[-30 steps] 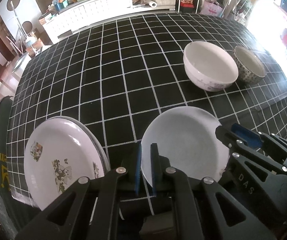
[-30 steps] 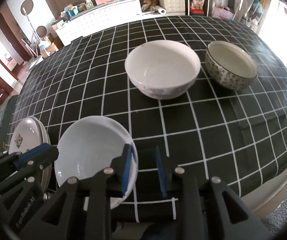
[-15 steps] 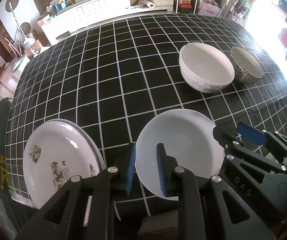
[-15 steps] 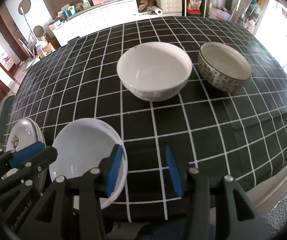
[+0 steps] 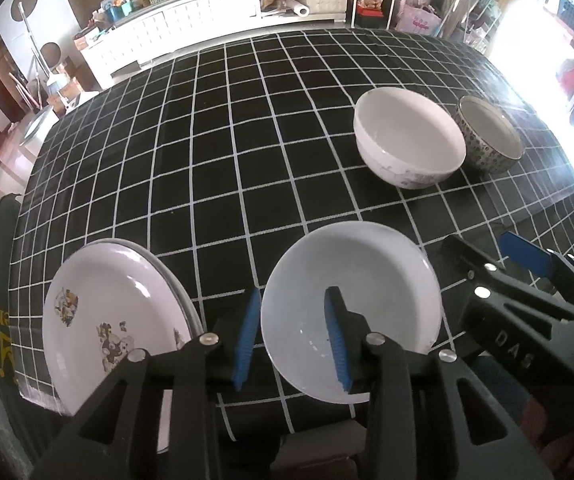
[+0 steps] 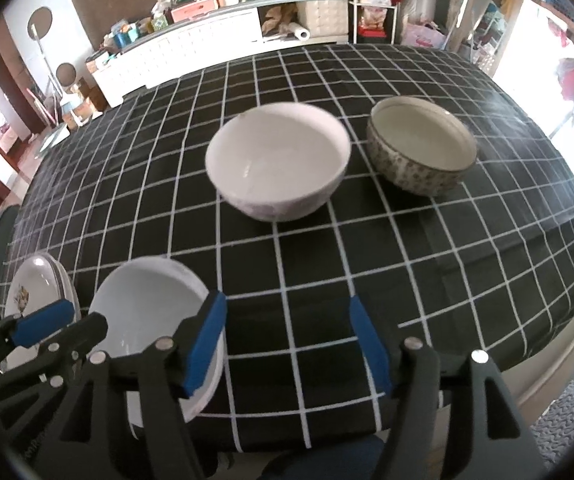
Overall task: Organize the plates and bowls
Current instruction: 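Open both tools and move them to the cream floral-rim bowl, then grip the cream bowl rim with both tools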
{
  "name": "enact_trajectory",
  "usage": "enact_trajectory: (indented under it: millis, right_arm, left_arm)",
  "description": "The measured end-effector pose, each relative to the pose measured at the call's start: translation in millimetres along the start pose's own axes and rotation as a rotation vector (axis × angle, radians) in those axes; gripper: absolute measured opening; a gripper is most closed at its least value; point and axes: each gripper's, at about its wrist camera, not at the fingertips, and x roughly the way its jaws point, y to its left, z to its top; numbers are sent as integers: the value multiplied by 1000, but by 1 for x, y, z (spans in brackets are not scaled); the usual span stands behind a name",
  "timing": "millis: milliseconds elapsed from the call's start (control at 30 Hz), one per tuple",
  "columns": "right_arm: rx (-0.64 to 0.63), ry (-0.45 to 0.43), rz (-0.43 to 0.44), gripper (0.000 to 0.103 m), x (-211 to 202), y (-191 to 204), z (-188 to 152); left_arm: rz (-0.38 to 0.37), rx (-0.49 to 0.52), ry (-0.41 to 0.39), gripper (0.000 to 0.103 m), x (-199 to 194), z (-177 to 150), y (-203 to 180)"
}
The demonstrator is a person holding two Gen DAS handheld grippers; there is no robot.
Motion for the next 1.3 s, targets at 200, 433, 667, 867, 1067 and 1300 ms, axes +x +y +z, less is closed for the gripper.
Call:
enact_trajectory:
  millis: [200, 433, 667, 867, 1067, 1300]
  right_arm:
    - [25, -15, -6, 69, -5, -14, 8]
    - [55, -64, -4, 69, -21, -42, 33]
    - [56, -66, 18, 69, -21, -64, 63]
    - [65, 14, 146, 69, -6, -70, 96]
    - [-6, 58, 116, 55, 16, -59, 125]
    - [35, 191, 195, 35, 57, -57, 127]
  left_arm:
    - [-23, 5, -18, 31, -7, 9, -5]
    - [-9, 57, -54, 31, -21, 32, -23]
    - [-26, 104, -68, 31, -20, 63, -41]
    - [-4, 142, -84, 31, -10, 93, -45]
    - [-60, 143, -50, 29, 9, 121, -42]
    - [-132, 98, 37, 22, 48, 142, -37]
